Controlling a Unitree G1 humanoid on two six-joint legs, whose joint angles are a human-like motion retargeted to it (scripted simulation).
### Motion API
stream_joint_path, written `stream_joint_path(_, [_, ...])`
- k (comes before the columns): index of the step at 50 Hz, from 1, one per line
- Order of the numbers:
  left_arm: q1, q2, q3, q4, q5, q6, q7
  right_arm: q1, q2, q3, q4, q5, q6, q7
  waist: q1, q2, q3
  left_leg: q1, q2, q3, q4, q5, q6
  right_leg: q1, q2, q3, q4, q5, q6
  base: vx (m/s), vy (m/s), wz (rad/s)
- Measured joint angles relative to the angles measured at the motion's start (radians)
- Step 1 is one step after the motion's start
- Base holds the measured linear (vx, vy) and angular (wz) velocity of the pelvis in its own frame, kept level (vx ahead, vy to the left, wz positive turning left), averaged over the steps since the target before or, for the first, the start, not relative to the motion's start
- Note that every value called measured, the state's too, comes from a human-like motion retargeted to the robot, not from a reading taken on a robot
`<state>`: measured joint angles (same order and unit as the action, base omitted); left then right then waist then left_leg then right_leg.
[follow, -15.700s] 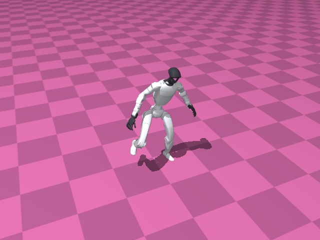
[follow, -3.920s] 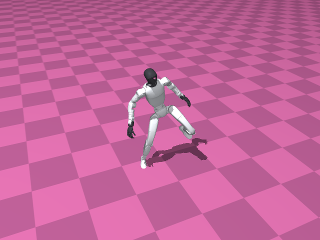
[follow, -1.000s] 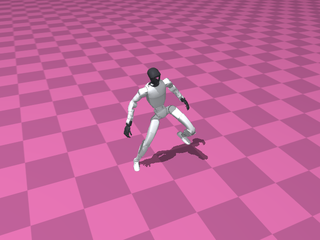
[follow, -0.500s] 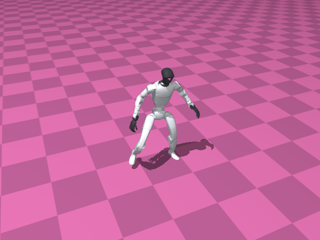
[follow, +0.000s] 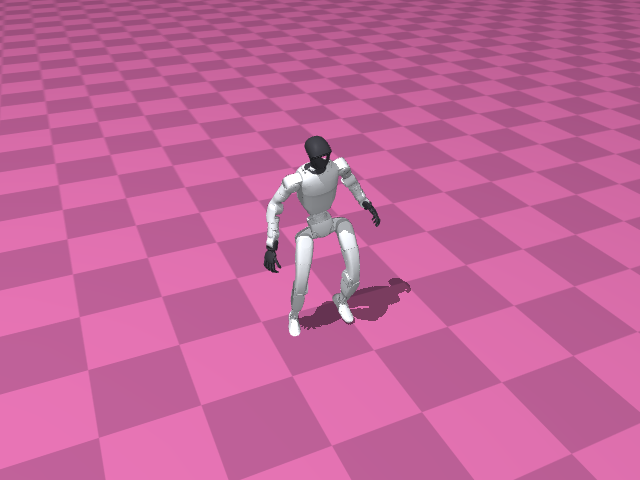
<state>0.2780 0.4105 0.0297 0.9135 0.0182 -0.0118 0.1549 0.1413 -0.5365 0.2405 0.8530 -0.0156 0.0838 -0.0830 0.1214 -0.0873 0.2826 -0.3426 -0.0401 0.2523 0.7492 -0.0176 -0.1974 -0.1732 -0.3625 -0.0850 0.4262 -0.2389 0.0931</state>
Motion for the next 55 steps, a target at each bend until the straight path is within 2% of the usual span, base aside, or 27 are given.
stream_joint_path(5, [0.047,-0.055,0.024,-0.064,-0.045,-0.028,-0.016,-0.008,-0.013,-0.022,-0.085,0.014,-0.024,-0.010,0.009,-0.014,-0.008,-0.265,0.185,0.081,0.653,-0.230,-0.063,-0.034,-0.070,0.036,0.008,0.000,0.007,-0.03,0.08,-0.01])
stream_joint_path(8, [0.054,-0.078,0.026,-0.082,-0.085,-0.030,-0.004,-0.011,-0.032,-0.039,-0.143,0.016,-0.028,-0.002,-0.005,-0.044,-0.021,-0.373,0.223,0.086,0.916,-0.300,-0.063,-0.077,-0.152,0.071,0.015,0.026,0.033,-0.06,0.22,0.19])
stream_joint_path(11, [0.049,-0.091,0.025,-0.076,-0.120,-0.027,0.020,-0.012,-0.050,-0.050,-0.184,0.018,-0.026,-0.006,-0.031,-0.083,-0.035,-0.441,0.241,0.085,1.071,-0.324,-0.064,-0.105,-0.244,0.096,-0.006,0.058,0.056,-0.06,0.25,0.34])
stream_joint_path(15, [0.036,-0.104,0.025,-0.039,-0.170,-0.020,0.052,-0.008,-0.070,-0.058,-0.213,0.011,-0.016,-0.033,-0.050,-0.105,-0.053,-0.439,0.317,0.065,1.118,-0.282,-0.064,-0.132,-0.313,0.128,-0.034,0.094,0.071,-0.01,0.21,0.04])
stream_joint_path(21, [0.038,-0.128,0.016,0.014,-0.176,-0.019,0.073,0.027,-0.098,-0.094,-0.210,0.020,-0.005,-0.072,-0.059,-0.066,-0.071,-0.323,0.375,0.008,0.911,-0.233,-0.064,-0.111,-0.331,0.140,-0.100,0.130,0.088,0.01,0.27,-0.21])
stream_joint_path(27, [0.029,-0.128,-0.022,0.063,-0.102,-0.024,0.036,0.035,-0.091,-0.143,-0.142,0.047,-0.001,-0.098,-0.080,-0.018,-0.065,-0.137,0.363,0.012,0.486,-0.153,-0.064,-0.084,-0.339,0.130,-0.133,0.154,0.102,-0.01,0.41,-0.06])
stream_joint_path(31, [0.026,-0.097,-0.043,0.085,-0.017,-0.019,0.007,0.053,-0.057,-0.154,-0.098,0.087,-0.012,-0.116,-0.075,0.017,-0.065,0.037,0.312,-0.027,0.042,0.027,-0.064,-0.059,-0.323,0.113,-0.132,0.163,0.105,0.02,0.53,-0.06])
stream_joint_path(33, [0.024,-0.074,-0.046,0.087,0.029,-0.017,0.005,0.068,-0.032,-0.154,-0.079,0.114,-0.023,-0.123,-0.056,0.055,-0.061,0.143,0.308,-0.087,-0.184,0.096,-0.064,-0.042,-0.274,0.101,-0.124,0.171,0.098,0.02,0.59,-0.24])
stream_joint_path(35, [0.012,-0.048,-0.047,0.079,0.068,-0.016,0.012,0.072,-0.005,-0.155,-0.057,0.139,-0.026,-0.127,-0.044,0.088,-0.057,0.225,0.333,-0.088,-0.317,0.015,-0.013,-0.035,-0.233,0.080,-0.116,0.199,0.097,-0.03,0.64,-0.03])
stream_joint_path(38, [-0.017,-0.021,-0.051,0.060,0.103,-0.021,0.034,0.057,0.037,-0.153,-0.015,0.145,-0.020,-0.131,-0.058,0.079,-0.037,0.288,0.309,-0.025,-0.396,-0.185,0.079,-0.053,-0.256,0.064,-0.108,0.323,0.094,-0.13,0.71,0.37])
stream_joint_path(40, [-0.041,-0.004,-0.060,0.048,0.111,-0.020,0.049,0.037,0.071,-0.142,0.013,0.131,-0.009,-0.127,-0.079,0.070,-0.004,0.286,0.294,-0.028,-0.386,-0.216,0.105,-0.082,-0.251,0.093,-0.066,0.418,0.070,-0.17,0.66,0.41])
stream_joint_path(41, [-0.051,0.009,-0.068,0.038,0.106,-0.017,0.055,0.030,0.086,-0.134,0.017,0.120,-0.005,-0.124,-0.092,0.069,0.014,0.273,0.295,-0.040,-0.365,-0.209,0.107,-0.108,-0.227,0.121,-0.010,0.426,0.060,-0.17,0.59,0.44])
stream_joint_path(43, [-0.071,0.042,-0.087,0.017,0.091,-0.011,0.065,0.021,0.112,-0.116,0.015,0.101,-0.002,-0.119,-0.113,0.077,0.042,0.256,0.309,-0.058,-0.349,-0.196,0.107,-0.177,-0.166,0.137,0.148,0.377,0.041,-0.15,0.52,0.36])
stream_joint_path(45, [-0.092,0.085,-0.104,-0.007,0.078,-0.004,0.061,0.022,0.127,-0.099,-0.004,0.087,-0.009,-0.117,-0.119,0.096,0.054,0.262,0.332,-0.061,-0.386,-0.188,0.113,-0.267,-0.137,0.036,0.372,0.264,-0.002,-0.12,0.45,0.07])
stream_joint_path(47, [-0.102,0.122,-0.112,-0.026,0.073,-0.001,0.052,0.035,0.129,-0.090,-0.023,0.075,-0.020,-0.117,-0.113,0.114,0.050,0.282,0.348,-0.048,-0.436,-0.183,0.126,-0.343,-0.171,-0.119,0.628,0.144,-0.080,-0.09,0.41,-0.14])
stream_joint_path(49, [-0.118,0.157,-0.110,-0.043,0.068,0.009,0.041,0.049,0.130,-0.098,-0.037,0.063,-0.025,-0.119,-0.112,0.122,0.042,0.289,0.347,-0.047,-0.475,-0.171,0.131,-0.412,-0.190,-0.191,0.879,0.038,-0.136,-0.05,0.34,0.07])
stream_joint_path(52, [-0.144,0.187,-0.089,-0.059,0.060,0.030,0.035,0.066,0.120,-0.113,-0.044,0.048,-0.025,-0.123,-0.110,0.123,0.025,0.284,0.320,-0.048,-0.512,-0.160,0.138,-0.523,-0.138,-0.168,1.173,-0.075,-0.152,-0.03,0.32,0.11])
stream_joint_path(55, [-0.161,0.184,-0.064,-0.062,0.054,0.042,0.029,0.069,0.086,-0.107,-0.041,0.038,-0.026,-0.118,-0.100,0.129,0.001,0.277,0.287,-0.029,-0.532,-0.162,0.146,-0.596,-0.077,-0.158,1.325,-0.141,-0.170,-0.02,0.31,-0.18])
